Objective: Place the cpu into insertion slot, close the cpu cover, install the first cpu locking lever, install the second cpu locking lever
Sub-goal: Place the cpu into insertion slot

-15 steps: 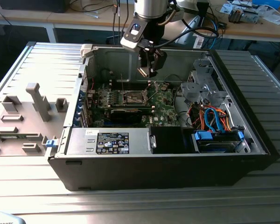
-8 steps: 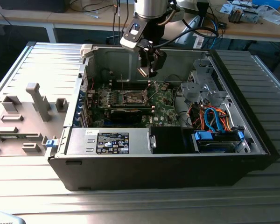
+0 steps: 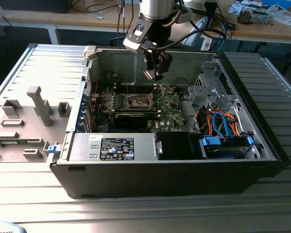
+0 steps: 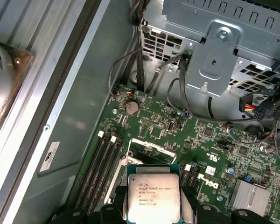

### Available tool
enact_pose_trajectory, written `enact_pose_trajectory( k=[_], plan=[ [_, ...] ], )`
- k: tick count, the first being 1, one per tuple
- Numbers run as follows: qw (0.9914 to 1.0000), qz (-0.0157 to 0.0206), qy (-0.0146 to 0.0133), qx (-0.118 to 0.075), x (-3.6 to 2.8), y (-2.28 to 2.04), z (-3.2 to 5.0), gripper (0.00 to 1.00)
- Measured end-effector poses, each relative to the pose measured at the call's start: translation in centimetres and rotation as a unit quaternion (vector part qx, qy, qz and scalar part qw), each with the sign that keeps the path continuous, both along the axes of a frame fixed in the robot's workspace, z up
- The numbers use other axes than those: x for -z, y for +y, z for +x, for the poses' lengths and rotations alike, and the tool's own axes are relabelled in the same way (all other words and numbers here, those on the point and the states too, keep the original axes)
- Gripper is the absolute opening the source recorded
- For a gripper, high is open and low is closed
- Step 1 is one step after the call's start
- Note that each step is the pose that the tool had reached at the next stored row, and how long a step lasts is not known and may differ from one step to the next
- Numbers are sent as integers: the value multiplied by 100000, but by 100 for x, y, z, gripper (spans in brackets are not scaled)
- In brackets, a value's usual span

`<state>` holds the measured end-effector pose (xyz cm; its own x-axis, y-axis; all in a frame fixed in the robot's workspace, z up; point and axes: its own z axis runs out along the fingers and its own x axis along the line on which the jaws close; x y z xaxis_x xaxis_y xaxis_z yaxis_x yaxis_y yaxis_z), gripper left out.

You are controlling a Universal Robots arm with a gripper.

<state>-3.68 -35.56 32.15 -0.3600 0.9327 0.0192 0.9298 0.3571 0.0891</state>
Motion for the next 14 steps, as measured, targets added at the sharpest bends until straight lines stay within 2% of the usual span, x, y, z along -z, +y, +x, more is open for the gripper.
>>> enact_pose_trajectory(
  k=[3,8,14],
  plan=[
    [99986,5,0,1658,3,0,0,54],
    [99948,3,2,3224,5,0,0,54],
    [99836,5,0,5721,10,0,0,54]
  ],
)
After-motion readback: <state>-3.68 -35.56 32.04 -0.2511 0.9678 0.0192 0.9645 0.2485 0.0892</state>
